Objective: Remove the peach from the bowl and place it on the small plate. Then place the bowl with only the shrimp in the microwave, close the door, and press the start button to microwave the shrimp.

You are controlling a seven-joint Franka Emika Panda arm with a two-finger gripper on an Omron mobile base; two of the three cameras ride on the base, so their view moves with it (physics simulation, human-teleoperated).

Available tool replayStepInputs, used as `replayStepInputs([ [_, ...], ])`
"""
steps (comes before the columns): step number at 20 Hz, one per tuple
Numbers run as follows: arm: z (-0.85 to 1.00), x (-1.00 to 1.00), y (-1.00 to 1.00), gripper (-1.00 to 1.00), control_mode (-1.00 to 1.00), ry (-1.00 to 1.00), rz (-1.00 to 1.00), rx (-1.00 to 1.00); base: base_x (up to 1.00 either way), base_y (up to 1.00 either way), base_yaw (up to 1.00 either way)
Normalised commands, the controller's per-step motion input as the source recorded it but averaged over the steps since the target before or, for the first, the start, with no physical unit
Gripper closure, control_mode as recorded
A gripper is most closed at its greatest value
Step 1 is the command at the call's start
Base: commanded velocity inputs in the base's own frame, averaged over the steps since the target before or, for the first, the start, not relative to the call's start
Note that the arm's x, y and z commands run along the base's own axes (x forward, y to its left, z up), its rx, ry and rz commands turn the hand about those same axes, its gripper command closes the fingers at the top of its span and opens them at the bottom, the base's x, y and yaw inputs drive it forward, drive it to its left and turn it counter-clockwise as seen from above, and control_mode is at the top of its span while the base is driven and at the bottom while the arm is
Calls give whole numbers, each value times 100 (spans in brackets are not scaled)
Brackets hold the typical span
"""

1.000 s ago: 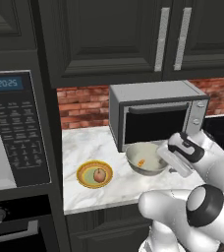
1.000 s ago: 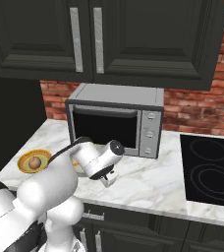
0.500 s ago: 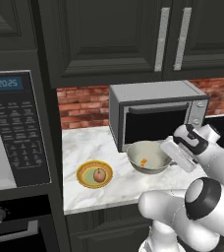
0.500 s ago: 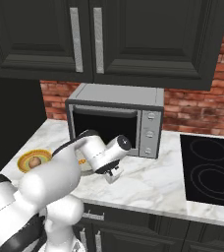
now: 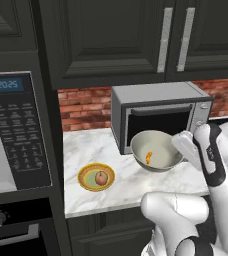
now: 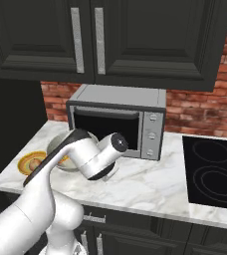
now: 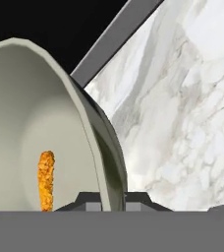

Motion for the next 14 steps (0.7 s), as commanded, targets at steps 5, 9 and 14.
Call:
replayStepInputs([
  [5, 79, -74, 15, 100, -100, 0, 1, 0, 0, 0, 0],
  [9, 37, -73, -9, 100, -100, -1, 0, 2, 0, 0, 0],
  [14, -1, -21, -5, 100, -100, 0, 0, 1, 0, 0, 0],
])
